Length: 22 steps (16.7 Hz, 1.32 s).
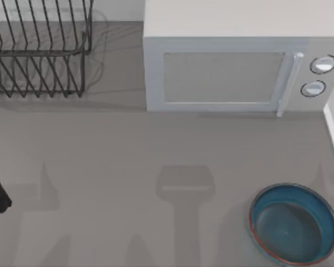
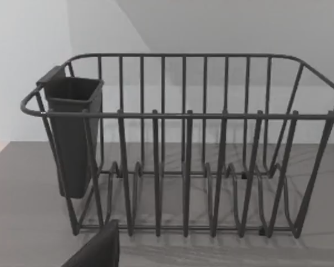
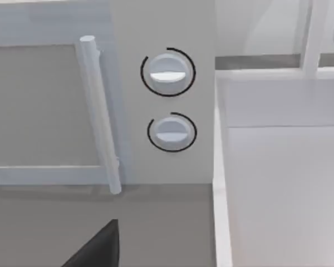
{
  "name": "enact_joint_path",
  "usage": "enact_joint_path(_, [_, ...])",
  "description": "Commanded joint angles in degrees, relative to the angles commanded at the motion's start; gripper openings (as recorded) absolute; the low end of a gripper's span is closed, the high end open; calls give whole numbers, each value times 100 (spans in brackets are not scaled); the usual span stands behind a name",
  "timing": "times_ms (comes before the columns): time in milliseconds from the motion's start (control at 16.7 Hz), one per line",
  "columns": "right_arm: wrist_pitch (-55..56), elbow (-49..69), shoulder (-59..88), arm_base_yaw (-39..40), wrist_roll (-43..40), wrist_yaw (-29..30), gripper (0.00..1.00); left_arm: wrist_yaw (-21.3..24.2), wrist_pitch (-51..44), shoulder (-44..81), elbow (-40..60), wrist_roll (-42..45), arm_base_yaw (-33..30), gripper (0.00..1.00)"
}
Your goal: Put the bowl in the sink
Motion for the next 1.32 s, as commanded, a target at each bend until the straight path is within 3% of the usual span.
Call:
enact_joint_path(780, [-4977,4219,6094,1344,1387,-15,100,0,0,0,0,0,0,100])
enact_joint_path(1020, [-5601,4832,6824,1519,1570,5,100,0,0,0,0,0,0,100])
enact_joint_path(1320, [-5614,4846,6841,1500,1573,4,100,0,0,0,0,0,0,100])
